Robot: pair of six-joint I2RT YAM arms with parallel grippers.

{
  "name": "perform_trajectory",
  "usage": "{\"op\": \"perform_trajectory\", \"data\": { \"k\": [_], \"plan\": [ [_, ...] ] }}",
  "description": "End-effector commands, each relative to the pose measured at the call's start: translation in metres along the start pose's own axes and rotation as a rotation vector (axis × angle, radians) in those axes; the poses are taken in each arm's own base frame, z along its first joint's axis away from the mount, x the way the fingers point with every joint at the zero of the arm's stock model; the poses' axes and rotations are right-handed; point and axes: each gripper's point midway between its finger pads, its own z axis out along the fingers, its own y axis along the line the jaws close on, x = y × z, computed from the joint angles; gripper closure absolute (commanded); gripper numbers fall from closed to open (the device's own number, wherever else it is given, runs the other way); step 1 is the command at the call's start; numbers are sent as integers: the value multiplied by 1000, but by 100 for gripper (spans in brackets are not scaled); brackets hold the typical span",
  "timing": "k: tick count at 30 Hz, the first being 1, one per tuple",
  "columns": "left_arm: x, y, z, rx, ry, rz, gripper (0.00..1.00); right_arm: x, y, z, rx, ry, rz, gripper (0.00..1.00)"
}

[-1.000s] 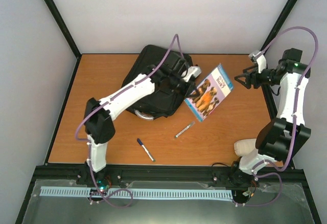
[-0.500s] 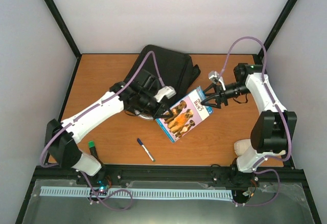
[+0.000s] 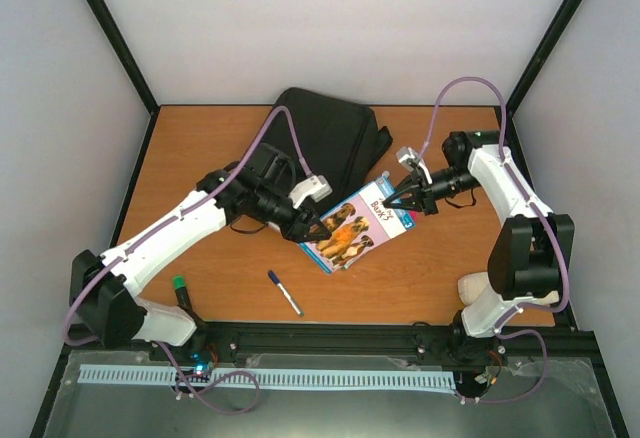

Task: Pack the student bag
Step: Pick up the book from the center of the board.

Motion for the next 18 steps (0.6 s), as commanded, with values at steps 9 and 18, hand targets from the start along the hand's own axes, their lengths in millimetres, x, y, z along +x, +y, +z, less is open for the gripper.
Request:
{"op": "perform_trajectory", "data": {
  "k": [9,18],
  "plan": [
    [25,11,16,1,62,-8,49,-46,1,-10,9,-94,-105,97],
    [23,11,14,-9,41,-25,91,-51,-4,-6,-4,-91,-85,94]
  ]
}}
